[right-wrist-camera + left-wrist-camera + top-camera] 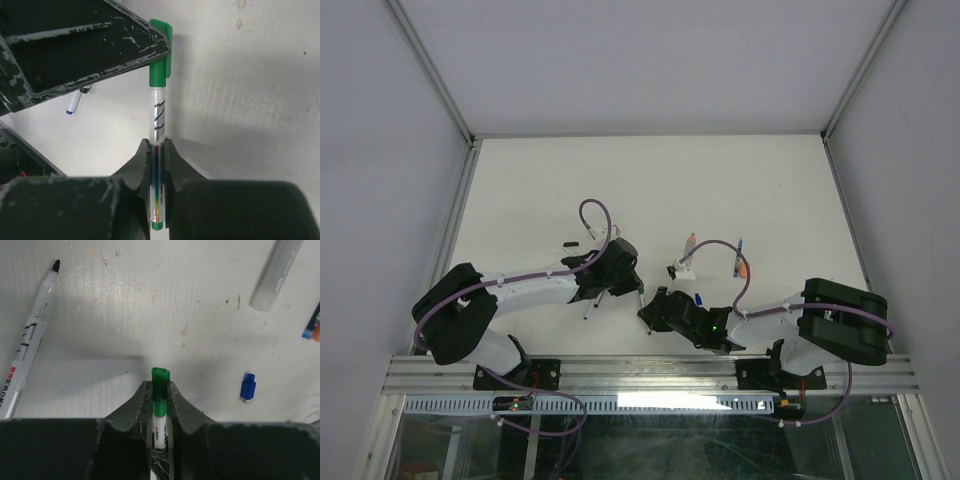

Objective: Insert the pens into the pen caps
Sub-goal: Insert the pen cap onto the pen.

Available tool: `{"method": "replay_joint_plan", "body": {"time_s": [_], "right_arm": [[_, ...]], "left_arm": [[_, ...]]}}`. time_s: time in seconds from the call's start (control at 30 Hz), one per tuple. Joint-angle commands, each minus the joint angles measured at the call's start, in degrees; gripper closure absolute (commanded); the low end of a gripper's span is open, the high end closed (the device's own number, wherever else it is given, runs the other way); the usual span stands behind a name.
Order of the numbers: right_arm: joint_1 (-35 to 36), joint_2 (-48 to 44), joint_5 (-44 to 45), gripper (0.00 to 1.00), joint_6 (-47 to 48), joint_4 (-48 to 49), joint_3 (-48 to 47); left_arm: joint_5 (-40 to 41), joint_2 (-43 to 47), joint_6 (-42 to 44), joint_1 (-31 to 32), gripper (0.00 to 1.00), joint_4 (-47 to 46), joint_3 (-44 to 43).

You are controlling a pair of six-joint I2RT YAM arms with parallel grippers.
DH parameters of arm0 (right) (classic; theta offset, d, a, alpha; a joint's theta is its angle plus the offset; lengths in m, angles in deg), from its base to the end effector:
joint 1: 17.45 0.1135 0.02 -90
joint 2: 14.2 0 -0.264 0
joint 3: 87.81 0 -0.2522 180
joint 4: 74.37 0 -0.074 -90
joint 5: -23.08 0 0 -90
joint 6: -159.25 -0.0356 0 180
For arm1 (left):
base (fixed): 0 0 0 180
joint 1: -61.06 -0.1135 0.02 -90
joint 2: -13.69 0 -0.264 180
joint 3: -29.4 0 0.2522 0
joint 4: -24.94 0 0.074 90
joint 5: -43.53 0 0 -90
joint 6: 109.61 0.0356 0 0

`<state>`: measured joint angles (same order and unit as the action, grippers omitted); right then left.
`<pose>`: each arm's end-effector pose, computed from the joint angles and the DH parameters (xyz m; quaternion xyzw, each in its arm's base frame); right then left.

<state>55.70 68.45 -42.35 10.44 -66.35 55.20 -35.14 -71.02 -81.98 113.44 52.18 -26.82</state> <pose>0.0857 0.2318 0.1300 -0.0163 0.8817 0.3160 0.3499 0.1756 -0.2164 0.1661 -0.1118 0.9448 -0.1961 0.2375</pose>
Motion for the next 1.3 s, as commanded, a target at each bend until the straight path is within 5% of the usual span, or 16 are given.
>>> {"method": "replay_joint_plan", "body": {"time_s": [0.0,0.47,0.83,1.03,1.23,1.27], "right_arm": [[-1.39,-0.20,3.99,1.00,2.49,2.91,-2.59],[-1.43,-6.88,3.65,1.00,-0.54,0.85,2.24],[-1.45,-30.24,3.69,1.00,-0.49,-3.60,4.68],[-1.51,-41.39,3.69,1.00,-0.49,-4.58,0.91],[-1.56,-40.31,3.69,1.00,-0.49,-8.87,-8.10],[-1.52,-39.17,-9.80,1.00,22.48,-9.64,-10.04]], "left_arm": [[-2.66,4.32,-0.56,0.35,0.86,-1.10,0.52],[1.12,11.73,2.05,0.30,0.59,3.80,-4.10],[4.80,22.69,16.29,-0.09,0.32,2.90,-10.34],[2.75,26.96,19.90,-0.08,0.26,0.16,-13.98],[0.35,27.89,18.89,-0.09,0.23,-0.90,-17.13],[-0.31,27.78,18.46,-0.07,0.22,-0.95,-17.72]]}}
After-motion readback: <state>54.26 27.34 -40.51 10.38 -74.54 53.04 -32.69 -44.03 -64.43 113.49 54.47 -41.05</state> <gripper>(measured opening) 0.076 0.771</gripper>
